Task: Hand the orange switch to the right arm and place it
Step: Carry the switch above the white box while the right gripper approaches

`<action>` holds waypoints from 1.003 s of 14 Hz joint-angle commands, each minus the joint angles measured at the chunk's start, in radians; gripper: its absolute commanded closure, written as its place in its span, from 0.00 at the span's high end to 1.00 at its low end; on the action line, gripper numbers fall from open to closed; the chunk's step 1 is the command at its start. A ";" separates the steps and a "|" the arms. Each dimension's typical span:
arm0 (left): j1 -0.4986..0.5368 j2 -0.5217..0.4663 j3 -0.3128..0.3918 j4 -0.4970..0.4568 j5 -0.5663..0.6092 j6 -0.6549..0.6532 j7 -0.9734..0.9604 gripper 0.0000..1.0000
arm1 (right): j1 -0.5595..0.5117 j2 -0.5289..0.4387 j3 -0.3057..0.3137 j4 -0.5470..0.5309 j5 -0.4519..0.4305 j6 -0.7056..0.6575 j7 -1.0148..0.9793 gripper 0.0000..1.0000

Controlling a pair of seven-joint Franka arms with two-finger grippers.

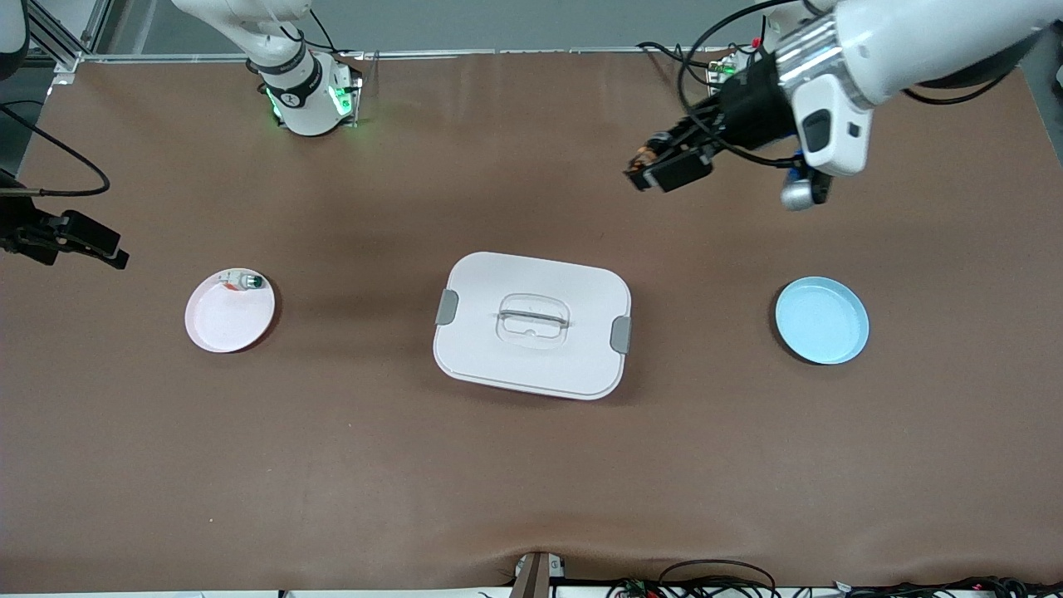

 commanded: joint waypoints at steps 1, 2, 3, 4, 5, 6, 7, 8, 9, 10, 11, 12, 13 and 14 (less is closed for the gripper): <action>-0.091 0.062 -0.010 0.030 -0.008 0.137 -0.150 0.30 | -0.008 0.007 0.006 0.017 -0.001 -0.004 -0.011 1.00; -0.123 0.082 -0.010 0.030 -0.002 0.194 -0.202 0.30 | -0.003 0.007 0.006 0.017 -0.003 -0.004 -0.011 1.00; -0.158 0.102 -0.008 0.030 0.000 0.246 -0.235 0.30 | 0.004 0.007 0.007 0.017 -0.001 -0.007 -0.011 1.00; -0.180 0.113 -0.008 0.030 0.003 0.292 -0.256 0.30 | 0.007 0.008 0.012 0.017 -0.001 -0.012 -0.010 1.00; -0.194 0.128 -0.008 0.029 0.009 0.323 -0.279 0.30 | 0.009 0.008 0.013 0.017 0.008 -0.015 -0.010 1.00; -0.206 0.137 -0.007 0.029 0.010 0.337 -0.298 0.30 | 0.018 0.008 0.018 0.015 0.011 -0.016 -0.010 1.00; -0.215 0.145 -0.008 0.029 0.013 0.347 -0.308 0.30 | 0.045 0.008 0.018 0.015 0.019 -0.016 -0.010 1.00; -0.218 0.148 -0.008 0.029 0.012 0.358 -0.325 0.30 | 0.070 0.008 0.018 0.015 0.020 -0.015 -0.010 1.00; -0.221 0.159 -0.007 0.029 0.012 0.367 -0.341 0.30 | 0.101 0.008 0.018 0.015 0.020 -0.015 -0.010 1.00; -0.223 0.165 -0.007 0.030 0.012 0.381 -0.361 0.30 | 0.128 0.008 0.018 0.015 0.020 -0.015 -0.008 1.00; -0.224 0.174 -0.008 0.030 0.012 0.400 -0.368 0.30 | 0.154 0.008 0.018 0.017 0.023 -0.010 -0.005 1.00; -0.229 0.182 -0.008 0.030 0.012 0.409 -0.370 0.30 | 0.168 0.008 0.018 0.018 0.034 -0.007 -0.007 1.00; -0.232 0.191 -0.008 0.030 0.012 0.415 -0.370 0.30 | 0.173 0.007 0.020 0.018 0.075 -0.012 -0.008 1.00; -0.235 0.193 -0.007 0.030 0.012 0.420 -0.370 0.30 | 0.175 0.005 0.018 0.009 0.138 -0.018 -0.007 1.00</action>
